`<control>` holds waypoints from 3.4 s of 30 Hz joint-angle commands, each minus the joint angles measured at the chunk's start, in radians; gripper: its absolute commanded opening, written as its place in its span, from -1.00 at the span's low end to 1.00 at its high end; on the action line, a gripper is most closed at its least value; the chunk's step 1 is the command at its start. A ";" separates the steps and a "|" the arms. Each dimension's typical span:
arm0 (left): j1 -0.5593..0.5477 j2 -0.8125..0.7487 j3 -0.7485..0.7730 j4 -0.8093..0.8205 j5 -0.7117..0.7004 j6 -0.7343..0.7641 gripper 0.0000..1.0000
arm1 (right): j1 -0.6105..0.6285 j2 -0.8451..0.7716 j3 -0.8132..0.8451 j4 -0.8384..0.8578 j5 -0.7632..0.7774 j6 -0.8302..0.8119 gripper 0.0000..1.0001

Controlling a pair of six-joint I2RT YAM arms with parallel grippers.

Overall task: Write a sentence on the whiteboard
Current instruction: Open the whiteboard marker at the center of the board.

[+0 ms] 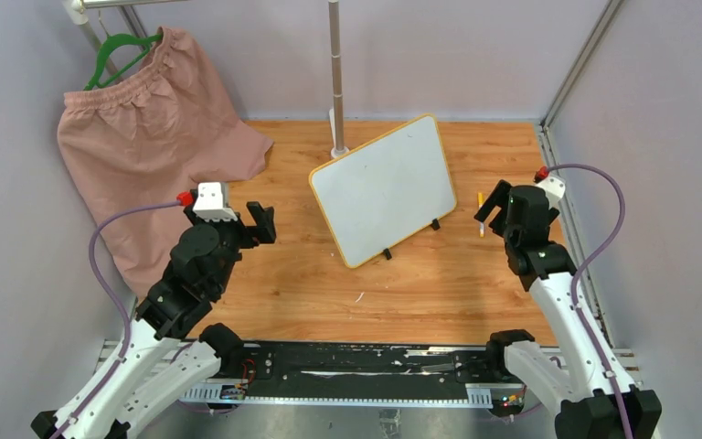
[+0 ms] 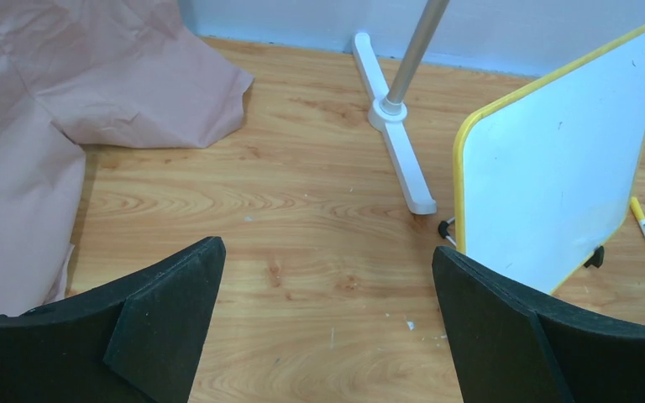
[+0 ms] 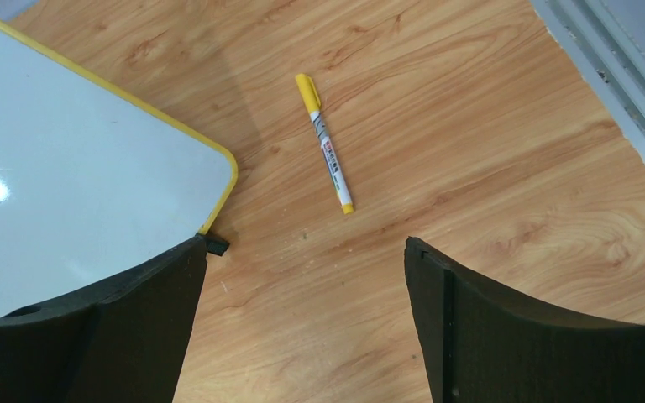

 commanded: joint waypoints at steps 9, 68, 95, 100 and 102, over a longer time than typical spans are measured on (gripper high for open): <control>-0.012 -0.018 -0.021 0.041 0.034 0.024 1.00 | -0.016 0.175 0.116 -0.028 0.121 -0.047 0.75; -0.027 -0.065 -0.061 0.059 0.020 0.059 1.00 | -0.193 0.985 0.373 0.010 -0.238 -0.194 -0.95; -0.031 -0.099 -0.073 0.094 0.108 0.068 1.00 | 0.203 -0.168 -0.011 -0.014 -0.499 -0.163 -1.00; -0.030 -0.096 -0.082 0.175 0.394 0.004 1.00 | 0.407 -0.241 -0.039 0.052 -0.564 -0.156 -1.00; -0.030 -0.094 -0.101 0.253 0.579 -0.026 1.00 | 0.463 -0.248 -0.057 0.122 -0.607 -0.134 -1.00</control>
